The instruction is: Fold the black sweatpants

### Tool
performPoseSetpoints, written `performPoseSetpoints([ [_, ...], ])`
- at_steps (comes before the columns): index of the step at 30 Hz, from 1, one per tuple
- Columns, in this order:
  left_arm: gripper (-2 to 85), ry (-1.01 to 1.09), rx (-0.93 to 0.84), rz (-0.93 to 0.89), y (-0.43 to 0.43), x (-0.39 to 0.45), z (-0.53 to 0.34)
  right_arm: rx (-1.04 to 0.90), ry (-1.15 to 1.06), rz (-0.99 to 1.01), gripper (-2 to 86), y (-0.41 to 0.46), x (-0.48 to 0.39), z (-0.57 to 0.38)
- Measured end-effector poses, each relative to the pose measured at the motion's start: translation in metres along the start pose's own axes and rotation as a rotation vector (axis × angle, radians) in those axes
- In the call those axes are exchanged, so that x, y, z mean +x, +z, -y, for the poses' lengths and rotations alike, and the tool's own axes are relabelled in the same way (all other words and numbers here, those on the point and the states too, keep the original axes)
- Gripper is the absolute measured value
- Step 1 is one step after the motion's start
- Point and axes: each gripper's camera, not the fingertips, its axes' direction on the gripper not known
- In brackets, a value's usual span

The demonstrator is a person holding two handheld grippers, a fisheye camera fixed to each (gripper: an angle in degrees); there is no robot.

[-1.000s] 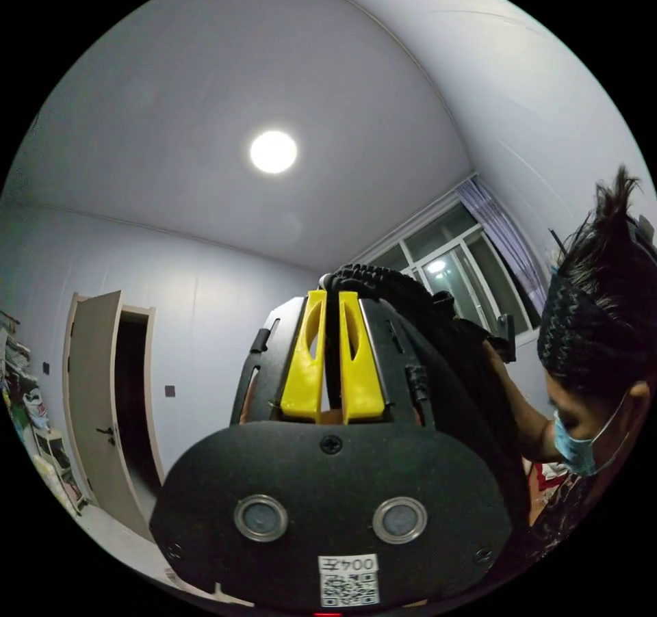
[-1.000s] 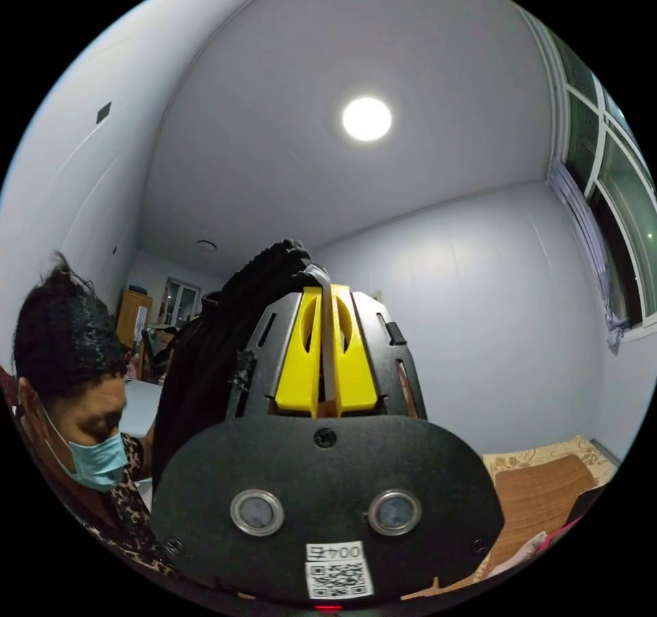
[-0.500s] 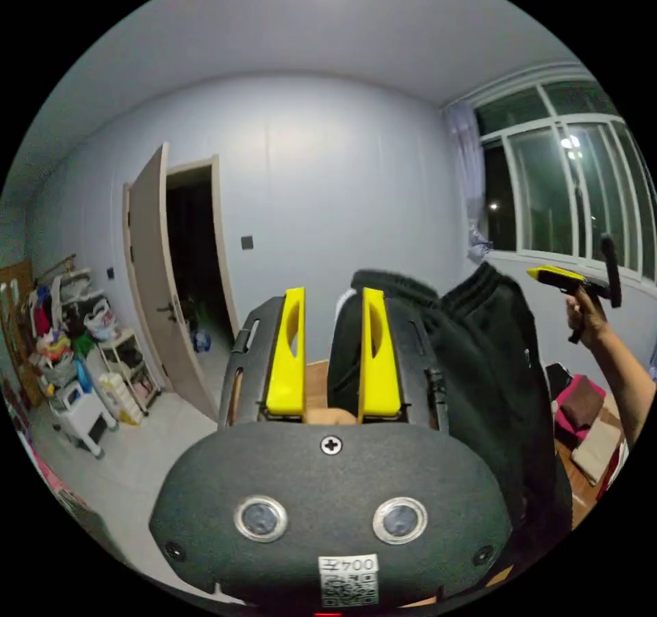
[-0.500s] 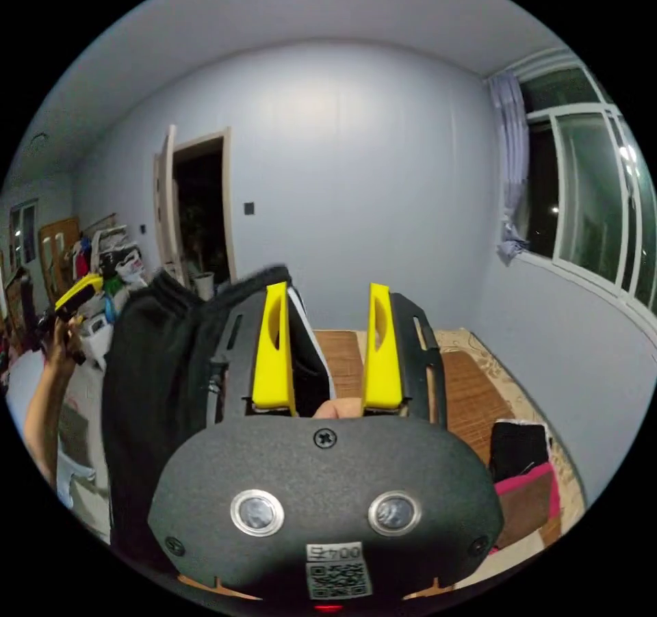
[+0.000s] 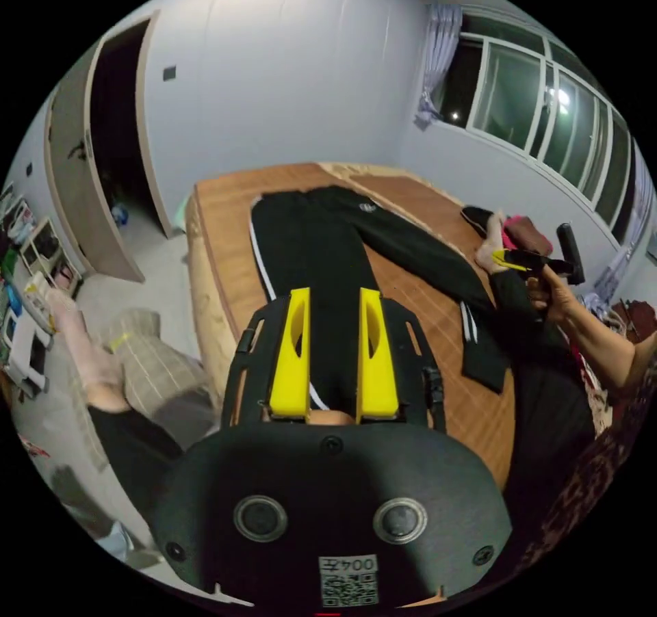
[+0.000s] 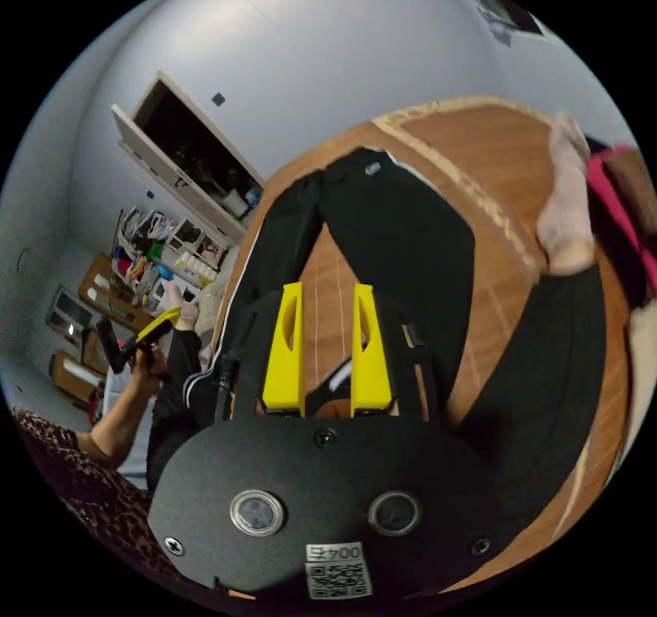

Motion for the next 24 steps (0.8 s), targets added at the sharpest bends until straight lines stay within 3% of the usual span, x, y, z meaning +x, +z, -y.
performPoseSetpoints([
  [5,8.1,-0.034,-0.165,0.023,0.047,0.007,-0.08,-0.053,0.177,0.064,10.4,0.012,0.021,-0.1],
  [10,7.0,-0.252,-0.381,-0.006,0.101,-0.047,-0.125,-0.171,0.121,0.011,11.0,0.04,0.022,-0.117],
  [19,7.4,-0.173,-0.222,0.0,0.084,-0.084,-0.157,-0.387,-0.102,-0.24,13.1,0.107,0.005,-0.123],
  [24,7.0,-0.073,-0.201,-0.02,0.081,-0.096,-0.177,-0.435,-0.161,-0.417,7.4,0.129,0.002,-0.128],
])
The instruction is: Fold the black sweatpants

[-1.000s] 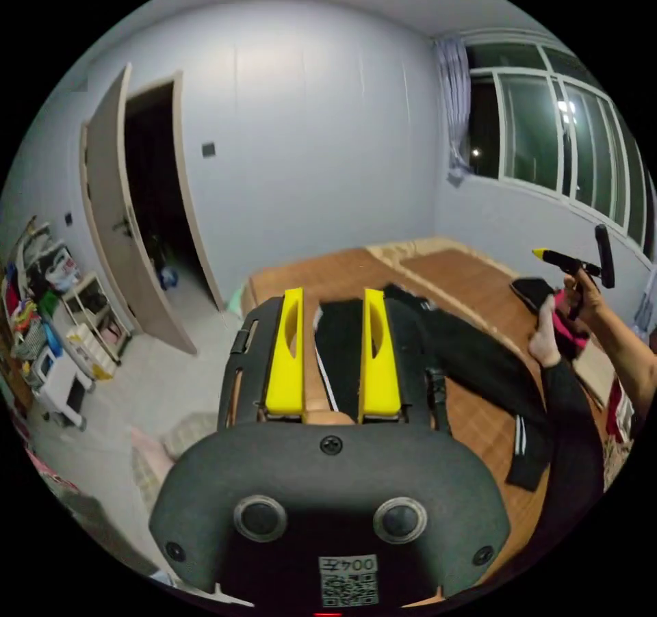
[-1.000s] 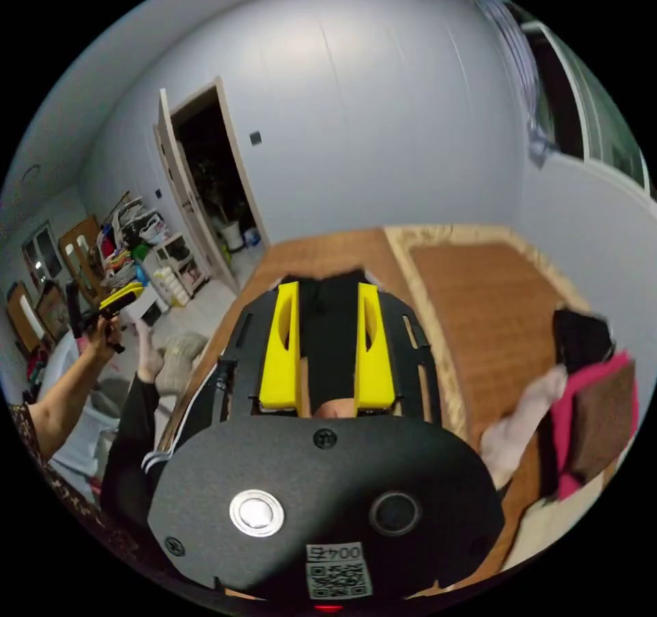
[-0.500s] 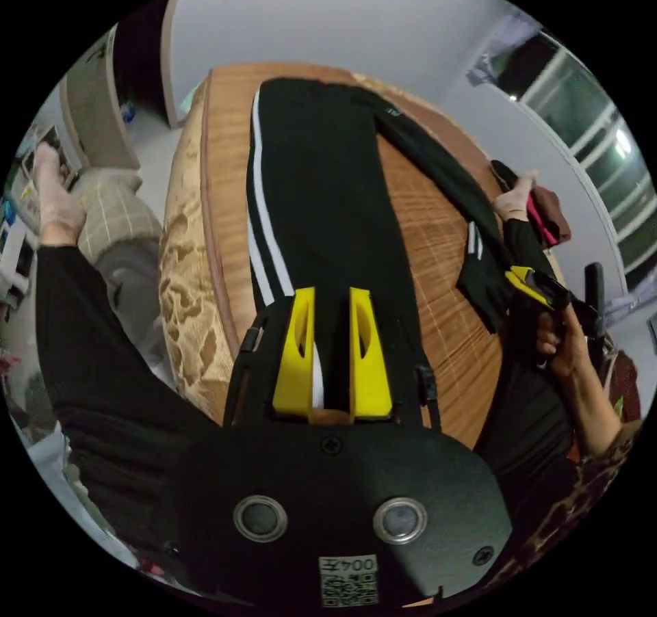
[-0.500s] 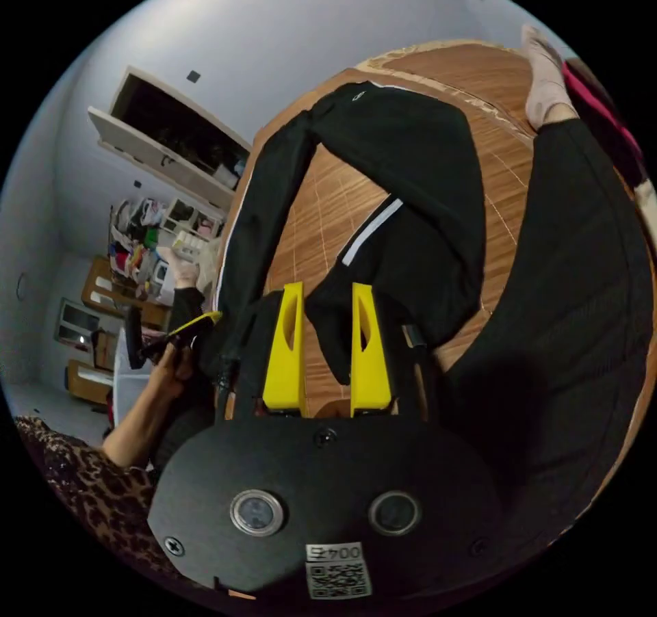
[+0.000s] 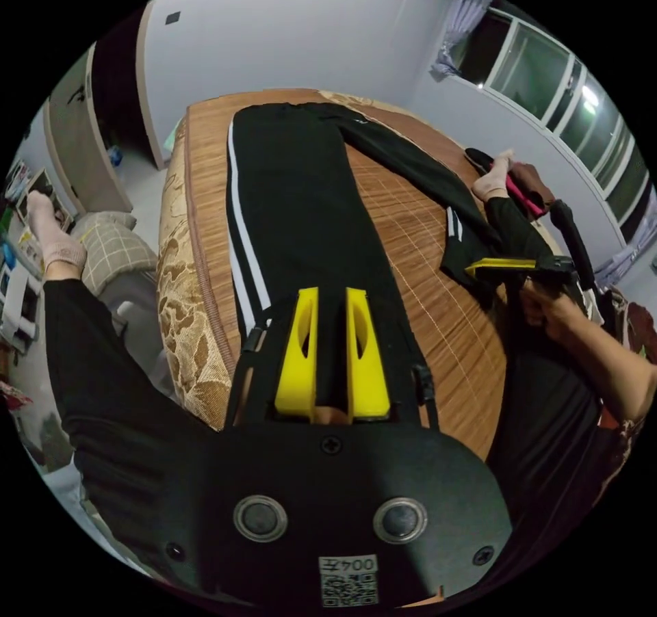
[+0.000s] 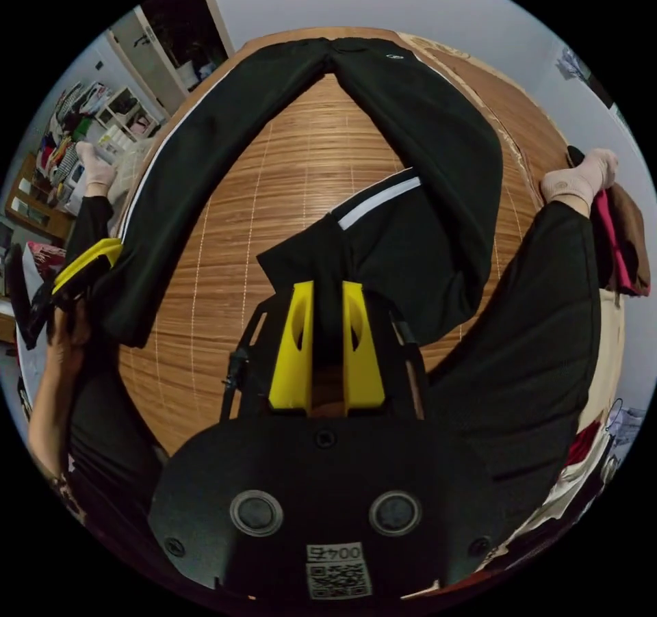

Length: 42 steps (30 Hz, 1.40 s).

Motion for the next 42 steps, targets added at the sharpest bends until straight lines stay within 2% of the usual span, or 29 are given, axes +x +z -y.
performPoseSetpoints([
  [3,6.9,0.03,0.036,-0.047,-0.004,-0.012,-0.012,-0.001,0.03,0.077,5.9,-0.007,0.01,-0.004],
  [5,6.9,0.041,0.041,-0.062,-0.003,-0.021,-0.02,0.076,0.123,0.134,6.8,-0.024,0.032,-0.013],
  [7,6.9,0.041,0.036,-0.068,-0.001,-0.031,-0.025,0.118,0.26,0.168,9.3,-0.033,0.062,-0.02],
  [9,6.9,0.029,0.035,-0.089,0.002,-0.045,-0.031,0.079,0.419,0.245,13.4,-0.026,0.096,-0.025],
  [11,6.9,0.022,0.029,-0.095,0.005,-0.056,-0.036,0.017,0.486,0.337,17.4,-0.01,0.109,-0.028],
  [13,6.9,0.018,0.029,-0.098,0.005,-0.066,-0.042,0.028,0.481,0.337,18.1,-0.007,0.105,-0.031],
  [18,6.8,-0.014,0.024,-0.105,0.006,-0.098,-0.057,-0.093,0.382,0.164,19.6,0.024,0.068,-0.021],
  [24,6.2,-0.052,-0.023,-0.11,0.016,-0.129,-0.07,-0.168,0.298,-0.033,17.0,0.05,0.031,-0.009],
  [27,5.4,-0.059,-0.03,-0.112,0.018,-0.141,-0.076,-0.159,0.286,-0.045,14.5,0.056,0.022,-0.008],
  [29,4.7,-0.063,-0.033,-0.114,0.019,-0.148,-0.079,-0.149,0.251,-0.05,9.9,0.059,0.014,-0.006],
  [34,3.3,-0.077,-0.034,-0.132,0.021,-0.166,-0.088,-0.211,0.172,-0.056,5.3,0.055,0.006,0.009],
  [37,2.7,-0.089,-0.027,-0.144,0.022,-0.177,-0.092,-0.186,0.023,-0.269,4.7,0.017,0.014,0.029],
  [39,2.5,-0.101,-0.022,-0.155,0.024,-0.185,-0.095,-0.156,-0.162,-0.569,4.8,-0.022,0.013,0.048],
  [40,2.4,-0.104,-0.022,-0.156,0.025,-0.187,-0.096,-0.14,-0.216,-0.635,4.8,-0.032,0.008,0.051],
  [42,2.3,-0.114,-0.024,-0.159,0.028,-0.193,-0.098,-0.038,-0.482,-0.784,5.3,-0.072,-0.037,0.052],
])
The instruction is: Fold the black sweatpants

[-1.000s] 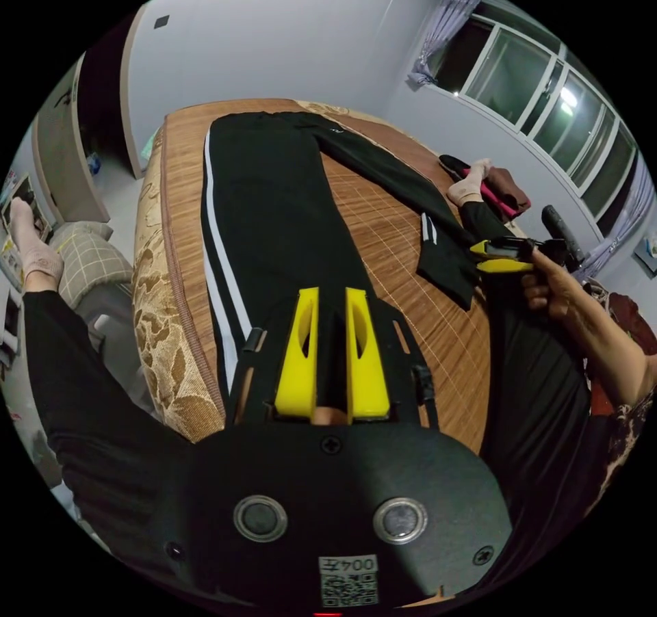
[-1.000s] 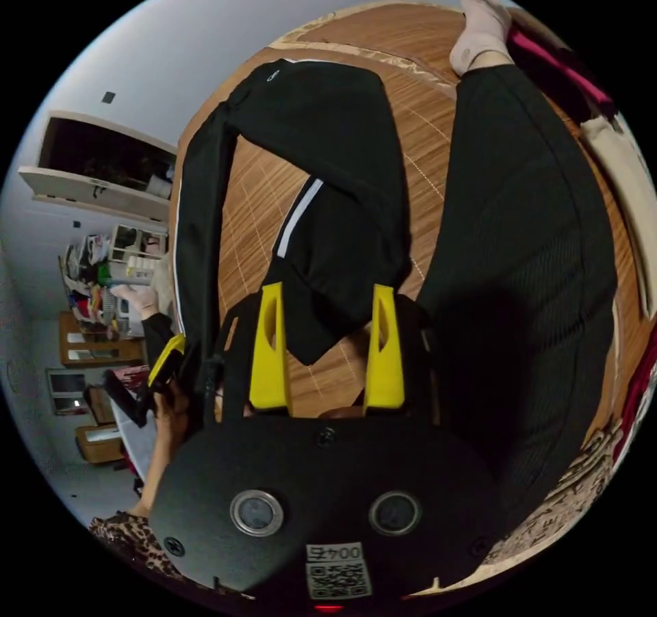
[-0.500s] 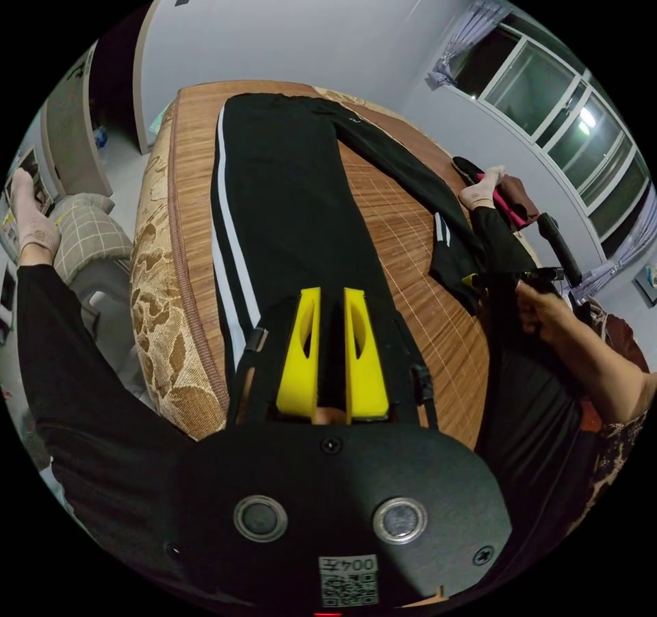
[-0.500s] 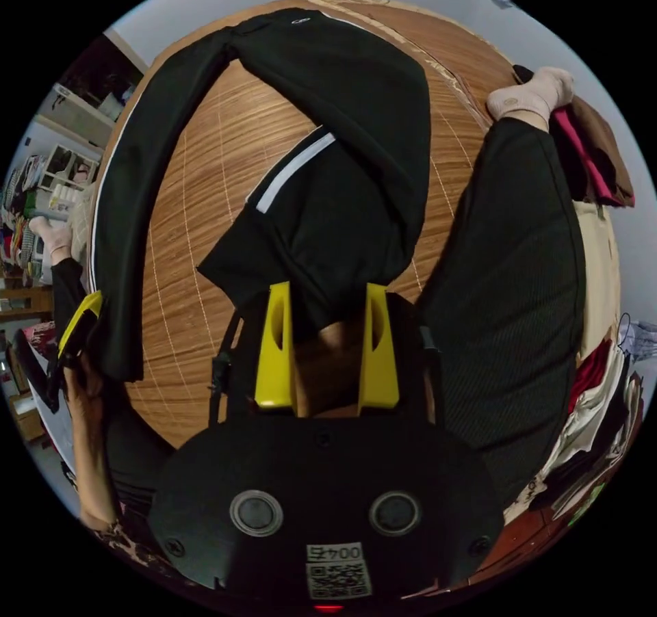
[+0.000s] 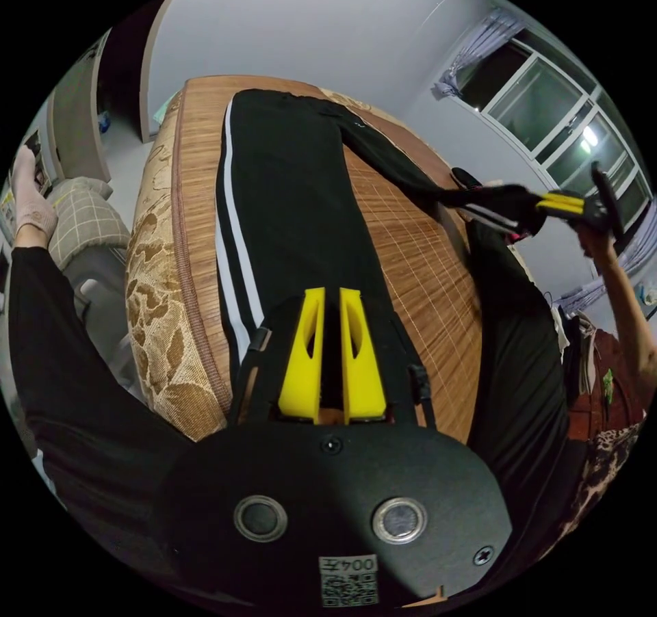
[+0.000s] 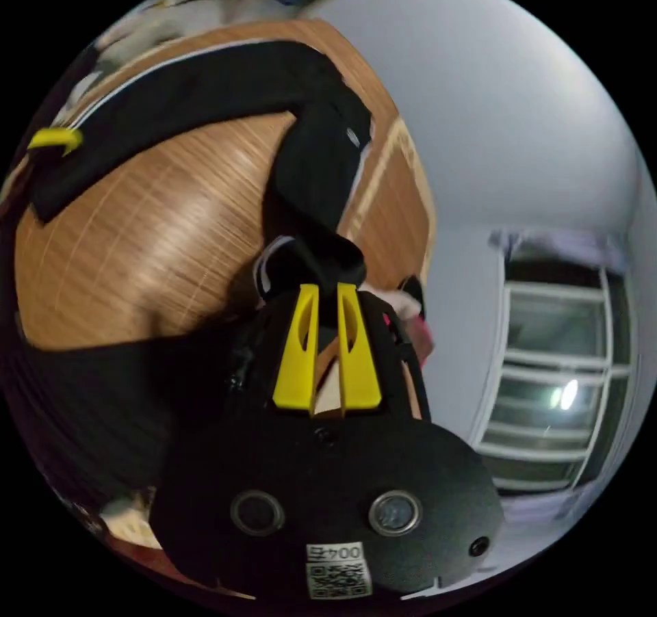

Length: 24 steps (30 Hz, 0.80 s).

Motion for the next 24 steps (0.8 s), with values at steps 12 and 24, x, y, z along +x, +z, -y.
performPoseSetpoints([
  [12,2.3,0.02,-0.022,-0.002,0.021,-0.013,-0.004,0.222,-0.089,0.664,9.4,-0.04,-0.103,-0.015],
  [24,2.9,0.066,-0.07,0.045,0.066,-0.004,0.002,0.032,0.43,0.98,7.9,0.099,-0.069,0.033],
])
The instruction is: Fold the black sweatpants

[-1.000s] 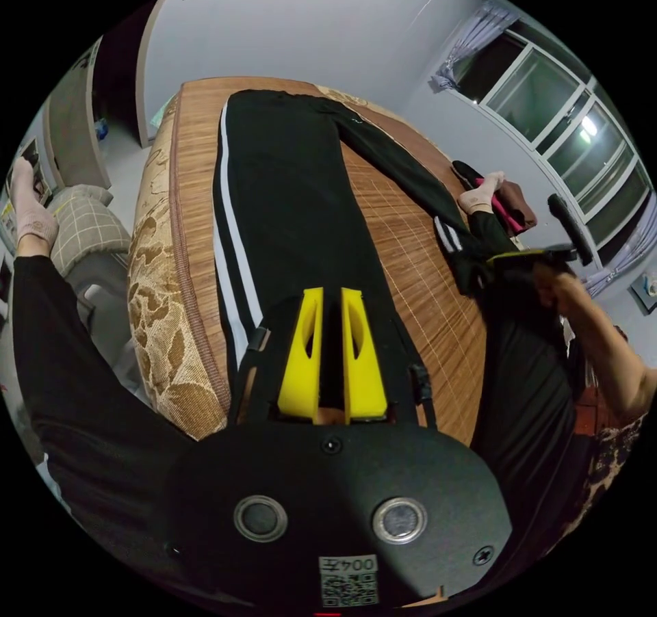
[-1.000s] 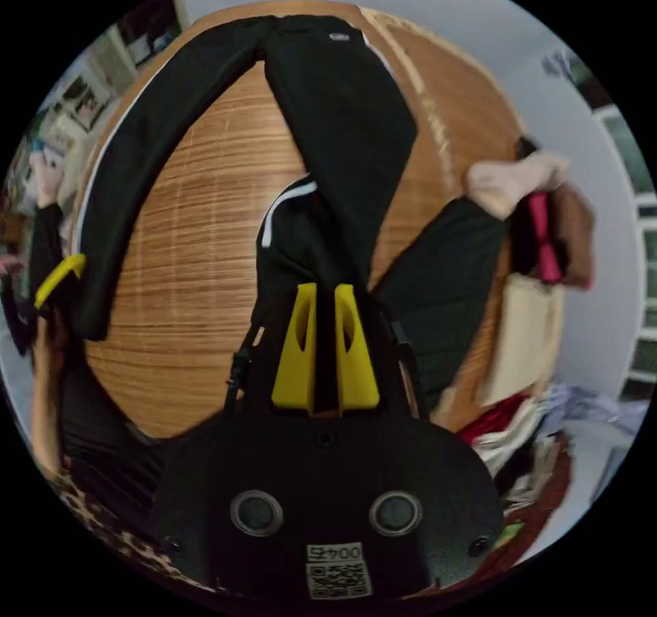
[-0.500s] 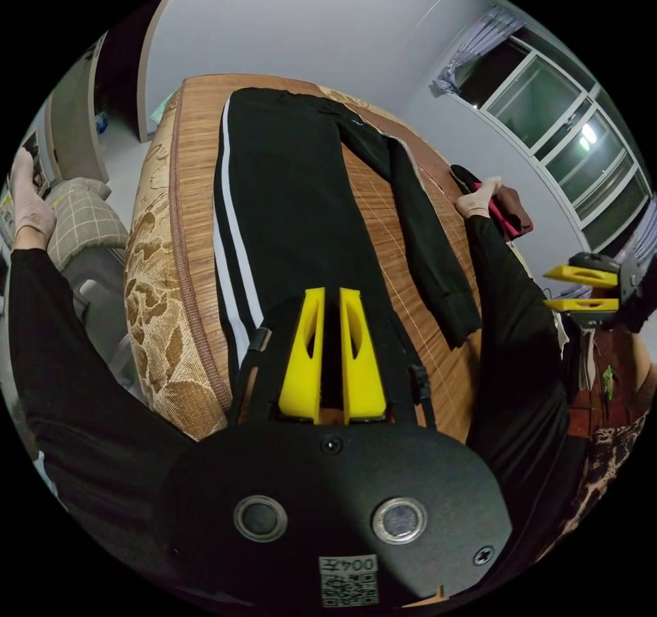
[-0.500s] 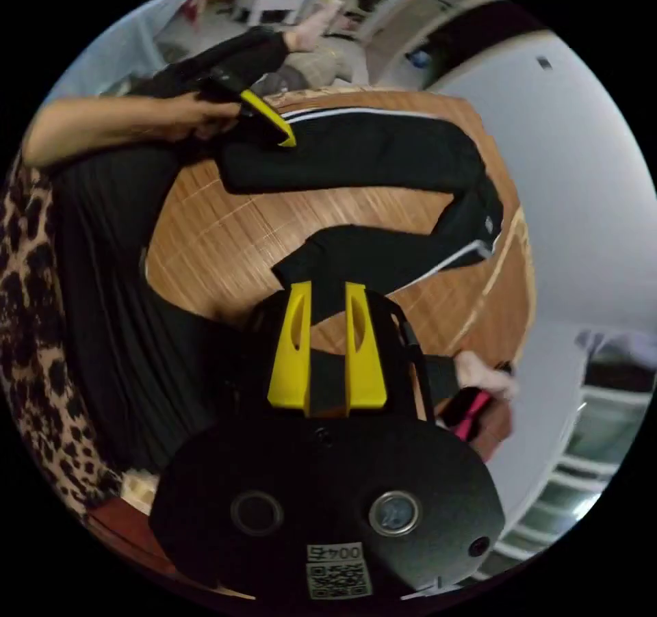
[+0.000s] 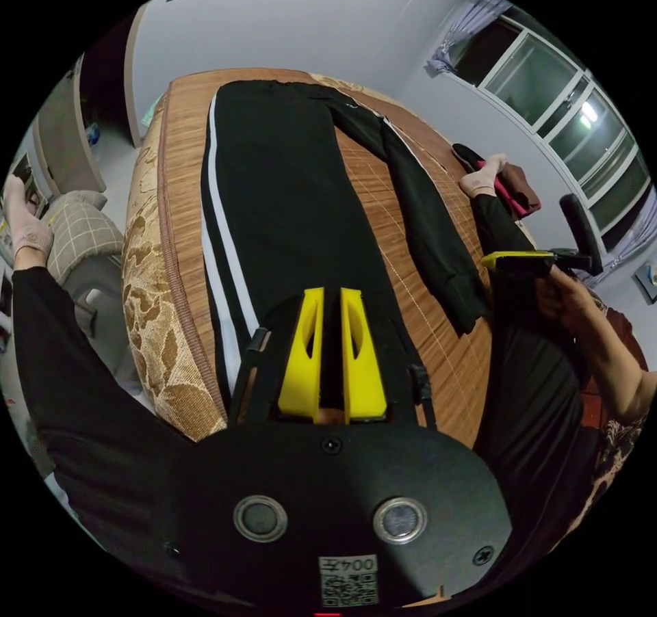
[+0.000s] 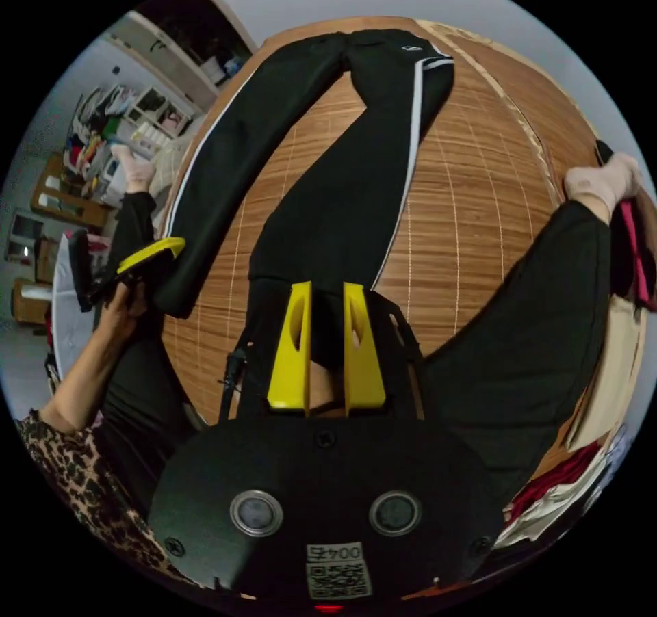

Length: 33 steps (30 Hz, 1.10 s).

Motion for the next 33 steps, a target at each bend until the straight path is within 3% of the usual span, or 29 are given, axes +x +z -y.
performPoseSetpoints([
  [8,5.0,0.035,-0.026,0.048,0.035,0.014,0.009,-0.154,-0.154,-0.183,12.2,0.046,-0.031,0.042],
  [16,7.0,0.056,-0.016,0.053,0.064,0.026,0.018,-0.586,-0.13,-0.476,16.5,0.043,0.022,0.056],
  [21,8.5,0.084,0.018,0.049,0.08,0.04,0.024,-0.243,-0.022,-0.154,15.2,-0.043,0.061,0.068],
  [24,8.3,0.114,0.089,0.019,0.079,0.052,0.029,-0.063,-0.015,-0.091,13.6,-0.069,0.076,0.08],
  [28,7.9,0.198,0.119,0.019,0.091,0.076,0.056,-0.05,-0.128,-0.125,12.3,-0.052,0.081,0.103],
  [33,10.0,0.327,0.018,-0.057,0.156,0.124,0.165,-0.183,-0.467,-0.166,15.4,-0.019,0.072,0.121],
])
